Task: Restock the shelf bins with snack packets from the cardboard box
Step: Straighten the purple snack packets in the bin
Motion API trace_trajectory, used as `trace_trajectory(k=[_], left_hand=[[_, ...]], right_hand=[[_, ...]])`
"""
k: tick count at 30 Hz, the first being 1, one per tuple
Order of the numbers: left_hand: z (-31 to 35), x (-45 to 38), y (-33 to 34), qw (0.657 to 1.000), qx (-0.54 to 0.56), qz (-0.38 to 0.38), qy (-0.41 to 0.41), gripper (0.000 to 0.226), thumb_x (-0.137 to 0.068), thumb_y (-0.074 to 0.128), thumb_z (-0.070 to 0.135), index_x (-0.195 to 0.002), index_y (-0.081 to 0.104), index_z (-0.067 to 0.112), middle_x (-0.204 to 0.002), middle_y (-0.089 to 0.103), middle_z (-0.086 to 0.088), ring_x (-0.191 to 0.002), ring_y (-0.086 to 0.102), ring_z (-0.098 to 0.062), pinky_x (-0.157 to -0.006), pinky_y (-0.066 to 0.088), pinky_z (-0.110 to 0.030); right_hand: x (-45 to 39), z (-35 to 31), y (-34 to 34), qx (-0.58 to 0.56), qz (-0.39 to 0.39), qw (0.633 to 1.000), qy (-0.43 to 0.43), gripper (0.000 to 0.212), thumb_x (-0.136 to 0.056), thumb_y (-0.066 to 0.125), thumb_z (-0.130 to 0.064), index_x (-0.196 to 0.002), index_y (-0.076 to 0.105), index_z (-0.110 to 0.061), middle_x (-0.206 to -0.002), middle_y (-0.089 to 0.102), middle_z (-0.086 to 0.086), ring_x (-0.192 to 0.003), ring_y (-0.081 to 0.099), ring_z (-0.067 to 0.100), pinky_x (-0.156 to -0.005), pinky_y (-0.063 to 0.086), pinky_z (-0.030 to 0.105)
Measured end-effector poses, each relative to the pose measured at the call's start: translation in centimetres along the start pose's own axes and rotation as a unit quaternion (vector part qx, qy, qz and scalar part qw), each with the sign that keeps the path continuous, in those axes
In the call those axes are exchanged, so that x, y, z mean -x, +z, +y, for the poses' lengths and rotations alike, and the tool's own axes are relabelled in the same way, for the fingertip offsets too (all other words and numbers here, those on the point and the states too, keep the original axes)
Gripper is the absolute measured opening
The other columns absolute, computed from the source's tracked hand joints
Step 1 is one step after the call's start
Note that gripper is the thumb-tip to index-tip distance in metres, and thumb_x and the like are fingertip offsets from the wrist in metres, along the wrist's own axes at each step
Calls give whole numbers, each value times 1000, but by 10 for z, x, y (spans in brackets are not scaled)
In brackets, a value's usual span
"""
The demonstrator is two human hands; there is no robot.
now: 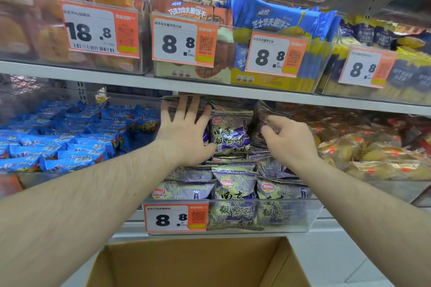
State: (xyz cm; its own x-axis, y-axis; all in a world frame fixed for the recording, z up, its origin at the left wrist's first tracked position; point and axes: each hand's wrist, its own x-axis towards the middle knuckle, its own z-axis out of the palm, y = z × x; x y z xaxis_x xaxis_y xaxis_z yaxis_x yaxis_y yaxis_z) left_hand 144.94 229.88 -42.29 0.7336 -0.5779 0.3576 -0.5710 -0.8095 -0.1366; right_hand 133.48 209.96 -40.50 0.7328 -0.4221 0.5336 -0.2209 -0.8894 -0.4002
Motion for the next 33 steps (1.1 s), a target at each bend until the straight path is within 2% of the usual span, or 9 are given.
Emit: trace_trajectory(k=[4,11,14,17,19,23,27,30,33], left_hand=[[23,11,-11,998,-4,19,59,80,-89,28,66,-153,-2,30,-162,-10,-5,-147,-15,-32,-114,-7,-63],[56,25,-19,993,84,9,78,66,-90,39,54,-147,23,27,-160,4,-1,-147,-5,-27,-116,-3,-58],[64,28,-18,991,108,14,81,64,-88,43,52,-145,27,26,-157,13,-1,-145,4,-24,-116,5,-53],[69,25,-17,986,150,40,63,65,-86,48,52,-142,29,26,-148,28,3,-136,21,-21,-109,20,-44],[74,21,-17,980,189,52,48,72,-84,53,55,-144,27,25,-145,34,4,-133,27,-20,-107,25,-40],[90,14,-22,943,328,46,11,86,-68,70,59,-141,34,34,-136,49,9,-126,40,-19,-104,36,-39],[95,10,-21,875,476,85,24,30,-72,73,42,-101,69,35,-92,71,13,-91,61,-11,-79,49,-34],[88,14,-19,863,493,103,31,17,-79,75,31,-95,72,33,-87,70,16,-85,59,-2,-75,43,-19],[77,19,-20,798,597,86,-12,22,-76,79,20,-95,74,30,-87,71,15,-82,63,-2,-71,44,-14]], right_hand=[[-18,14,1,30,49,998,17,29,-92,49,-18,-115,62,-10,-109,57,8,-104,55,33,-76,37,32],[-32,24,6,204,-71,975,59,55,-78,61,-37,-125,45,-14,-114,58,12,-107,56,35,-88,44,41],[-35,20,3,234,-110,964,58,41,-80,62,-32,-116,52,-16,-110,62,10,-105,58,32,-92,39,40],[-23,23,-2,283,-56,957,-9,23,-84,60,-22,-105,69,-24,-102,65,3,-97,60,28,-82,35,37],[-5,29,-6,307,31,947,-86,21,-79,57,-15,-90,74,-21,-86,63,1,-80,60,28,-70,28,35],[39,25,-22,157,198,939,-235,20,-75,53,-12,-74,72,-15,-71,58,1,-61,55,29,-61,22,32],[50,21,-34,42,212,941,-259,14,-84,60,-14,-83,74,-14,-79,64,0,-68,60,23,-62,33,33],[46,18,-51,-108,234,953,-160,12,-85,61,-8,-81,72,-12,-82,62,-1,-75,57,12,-70,44,23],[31,21,-64,-165,180,970,13,23,-88,57,-4,-82,69,-23,-87,64,-5,-88,56,8,-84,43,19]])
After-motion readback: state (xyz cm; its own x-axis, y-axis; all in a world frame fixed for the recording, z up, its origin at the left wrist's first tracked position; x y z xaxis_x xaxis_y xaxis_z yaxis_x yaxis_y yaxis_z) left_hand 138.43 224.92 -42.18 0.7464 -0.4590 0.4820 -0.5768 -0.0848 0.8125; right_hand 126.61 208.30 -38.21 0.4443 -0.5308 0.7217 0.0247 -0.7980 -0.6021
